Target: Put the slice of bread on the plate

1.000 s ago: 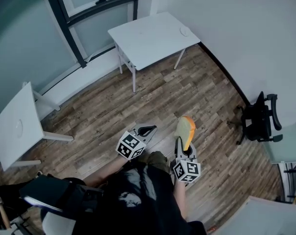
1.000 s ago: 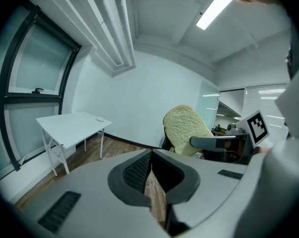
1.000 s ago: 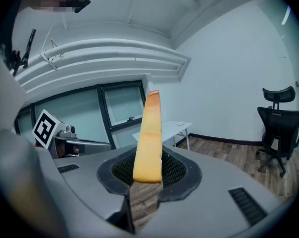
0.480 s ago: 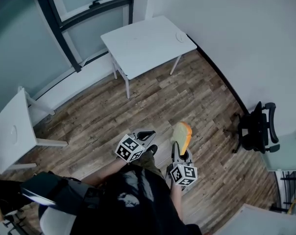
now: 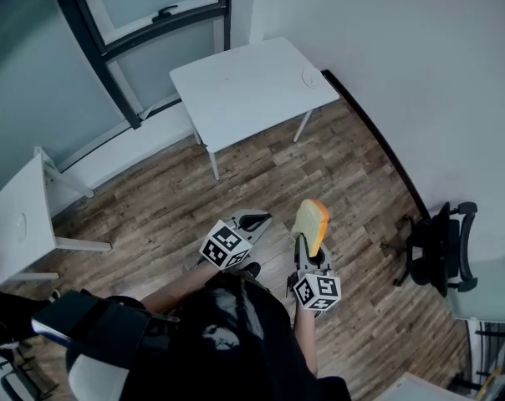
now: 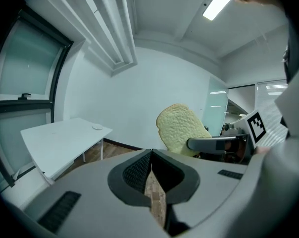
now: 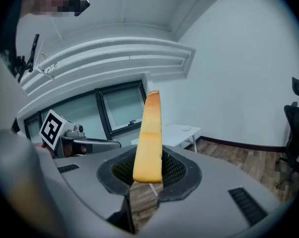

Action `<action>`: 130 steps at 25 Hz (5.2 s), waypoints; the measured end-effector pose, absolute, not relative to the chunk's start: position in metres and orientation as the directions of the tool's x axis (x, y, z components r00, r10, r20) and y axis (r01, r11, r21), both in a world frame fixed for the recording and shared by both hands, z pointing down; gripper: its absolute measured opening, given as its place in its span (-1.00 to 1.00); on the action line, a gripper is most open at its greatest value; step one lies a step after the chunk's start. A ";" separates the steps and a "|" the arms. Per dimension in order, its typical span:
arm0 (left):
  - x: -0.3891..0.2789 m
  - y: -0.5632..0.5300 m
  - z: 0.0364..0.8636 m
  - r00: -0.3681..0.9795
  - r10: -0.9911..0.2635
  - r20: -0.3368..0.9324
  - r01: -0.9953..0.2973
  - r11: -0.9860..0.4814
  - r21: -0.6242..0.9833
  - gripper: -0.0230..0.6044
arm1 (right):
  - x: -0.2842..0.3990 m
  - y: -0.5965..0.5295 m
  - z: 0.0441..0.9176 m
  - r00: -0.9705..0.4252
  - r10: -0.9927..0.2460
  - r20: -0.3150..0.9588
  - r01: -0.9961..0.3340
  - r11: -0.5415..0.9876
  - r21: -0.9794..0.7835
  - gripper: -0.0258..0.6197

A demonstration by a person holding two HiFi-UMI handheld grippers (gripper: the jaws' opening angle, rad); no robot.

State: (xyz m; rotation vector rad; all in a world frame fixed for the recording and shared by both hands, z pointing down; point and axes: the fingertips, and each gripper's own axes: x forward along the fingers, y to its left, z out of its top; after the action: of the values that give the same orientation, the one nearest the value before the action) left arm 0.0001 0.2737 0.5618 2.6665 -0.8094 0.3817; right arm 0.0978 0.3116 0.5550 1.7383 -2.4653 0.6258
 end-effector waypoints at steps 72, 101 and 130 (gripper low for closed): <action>0.129 -0.475 0.728 0.682 -0.559 0.471 -0.731 -0.533 0.426 -0.91 | 0.201 -0.531 0.801 -0.652 -0.564 0.507 -0.651 0.074 -0.756 -0.63; 0.143 -0.444 0.729 0.743 -0.469 0.478 -0.669 -0.524 0.526 -0.91 | 0.216 -0.508 0.874 -0.527 -0.067 0.847 -0.846 -0.051 -0.531 0.17; 0.105 -0.413 0.638 0.620 -0.671 0.407 -0.783 -0.567 0.257 -0.92 | 0.279 -0.398 0.600 -0.252 -0.876 0.411 -0.967 0.246 -0.069 -0.89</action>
State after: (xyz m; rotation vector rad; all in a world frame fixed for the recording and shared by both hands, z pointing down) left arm 0.1054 -0.4130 0.6380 2.4335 -1.1552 0.3690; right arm 0.2794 -0.3984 0.6005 1.7108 -2.2347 0.4492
